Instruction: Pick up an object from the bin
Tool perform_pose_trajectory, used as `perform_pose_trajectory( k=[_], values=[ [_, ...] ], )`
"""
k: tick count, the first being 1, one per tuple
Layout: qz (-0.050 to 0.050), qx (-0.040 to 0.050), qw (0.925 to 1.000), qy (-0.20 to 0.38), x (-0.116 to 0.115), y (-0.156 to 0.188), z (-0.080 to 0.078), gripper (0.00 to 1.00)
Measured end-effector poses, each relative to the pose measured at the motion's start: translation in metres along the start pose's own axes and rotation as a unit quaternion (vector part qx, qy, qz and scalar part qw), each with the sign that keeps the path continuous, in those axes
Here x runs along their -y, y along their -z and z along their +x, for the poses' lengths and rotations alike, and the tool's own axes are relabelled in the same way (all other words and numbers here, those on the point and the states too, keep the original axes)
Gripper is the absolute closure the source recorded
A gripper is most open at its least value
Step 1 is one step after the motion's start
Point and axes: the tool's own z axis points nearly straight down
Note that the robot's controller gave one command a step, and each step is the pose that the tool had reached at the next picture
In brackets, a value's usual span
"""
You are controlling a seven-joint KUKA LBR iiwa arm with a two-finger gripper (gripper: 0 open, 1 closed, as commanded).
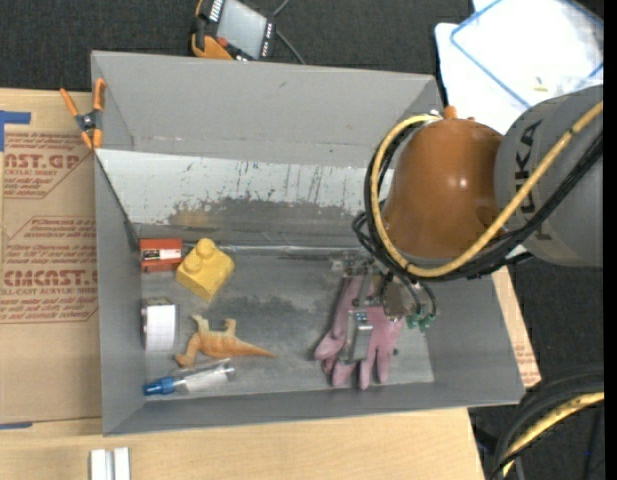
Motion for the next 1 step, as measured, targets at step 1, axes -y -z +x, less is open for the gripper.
perform_pose_trajectory(
  k=[1],
  values=[
    [0.000,0.0002,0.9959,0.090,0.0564,-0.0351,-0.0187,0.00]
  ],
)
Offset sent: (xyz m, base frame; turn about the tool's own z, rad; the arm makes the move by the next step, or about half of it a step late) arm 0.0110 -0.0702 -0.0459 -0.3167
